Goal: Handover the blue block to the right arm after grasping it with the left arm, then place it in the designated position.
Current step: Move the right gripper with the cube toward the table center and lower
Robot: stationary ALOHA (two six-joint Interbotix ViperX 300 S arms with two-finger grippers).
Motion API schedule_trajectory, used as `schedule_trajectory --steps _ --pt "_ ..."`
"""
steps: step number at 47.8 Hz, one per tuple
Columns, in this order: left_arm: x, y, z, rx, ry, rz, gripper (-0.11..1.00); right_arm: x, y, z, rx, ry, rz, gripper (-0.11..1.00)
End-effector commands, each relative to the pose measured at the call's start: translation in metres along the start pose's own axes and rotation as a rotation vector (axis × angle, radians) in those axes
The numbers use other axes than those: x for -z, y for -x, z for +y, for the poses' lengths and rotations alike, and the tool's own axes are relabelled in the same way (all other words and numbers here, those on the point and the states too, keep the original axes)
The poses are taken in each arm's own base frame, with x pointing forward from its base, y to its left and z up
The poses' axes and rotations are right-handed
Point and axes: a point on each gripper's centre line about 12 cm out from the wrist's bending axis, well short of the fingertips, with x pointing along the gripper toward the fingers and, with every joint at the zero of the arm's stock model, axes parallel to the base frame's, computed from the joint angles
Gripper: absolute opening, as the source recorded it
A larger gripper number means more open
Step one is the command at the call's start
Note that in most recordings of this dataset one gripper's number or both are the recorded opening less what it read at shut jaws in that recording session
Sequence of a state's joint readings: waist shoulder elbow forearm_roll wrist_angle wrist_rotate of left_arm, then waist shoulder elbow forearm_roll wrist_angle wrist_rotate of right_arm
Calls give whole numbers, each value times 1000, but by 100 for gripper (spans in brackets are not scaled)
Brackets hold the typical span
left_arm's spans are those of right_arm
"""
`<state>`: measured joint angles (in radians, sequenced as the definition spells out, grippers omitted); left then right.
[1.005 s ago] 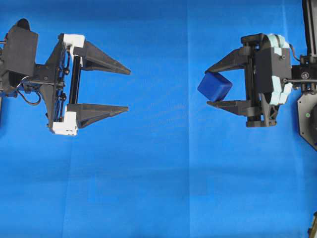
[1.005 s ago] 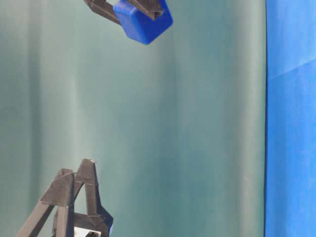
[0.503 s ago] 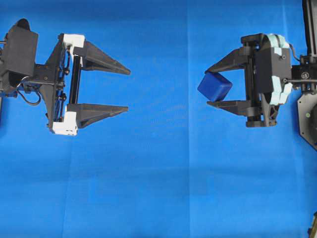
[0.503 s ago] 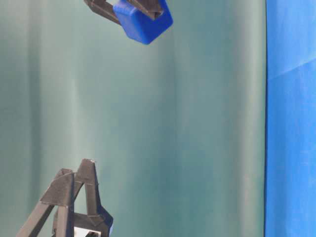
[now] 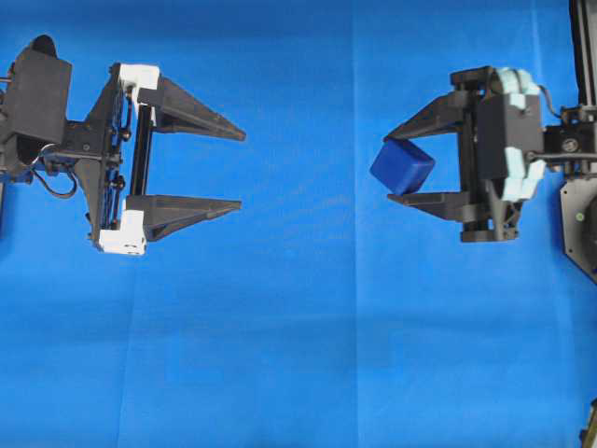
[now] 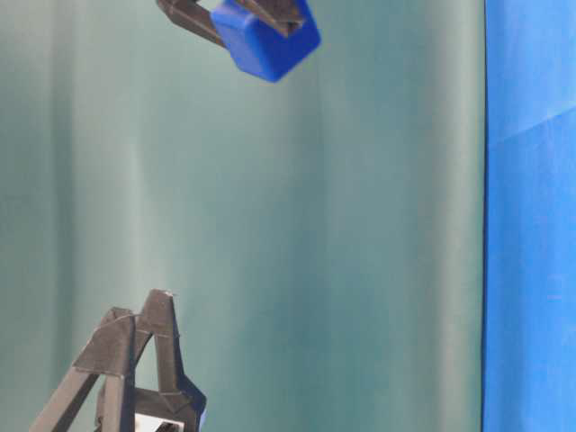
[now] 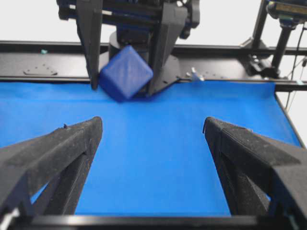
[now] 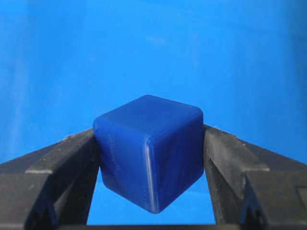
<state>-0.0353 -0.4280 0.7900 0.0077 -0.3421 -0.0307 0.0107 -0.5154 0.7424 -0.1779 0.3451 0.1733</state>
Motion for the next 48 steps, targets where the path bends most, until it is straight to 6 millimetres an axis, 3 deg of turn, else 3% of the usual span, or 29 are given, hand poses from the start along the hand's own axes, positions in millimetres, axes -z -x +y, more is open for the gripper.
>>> schedule_trajectory --steps 1,29,48 --pt "-15 1 -1 5 -3 -43 91 -11 -5 2 -9 -4 -29 47" --pt "-15 1 -1 5 -3 -43 91 3 -97 15 -54 -32 19 47" --pt "-17 -3 -1 5 -3 -46 91 30 -151 21 -75 -40 23 47"
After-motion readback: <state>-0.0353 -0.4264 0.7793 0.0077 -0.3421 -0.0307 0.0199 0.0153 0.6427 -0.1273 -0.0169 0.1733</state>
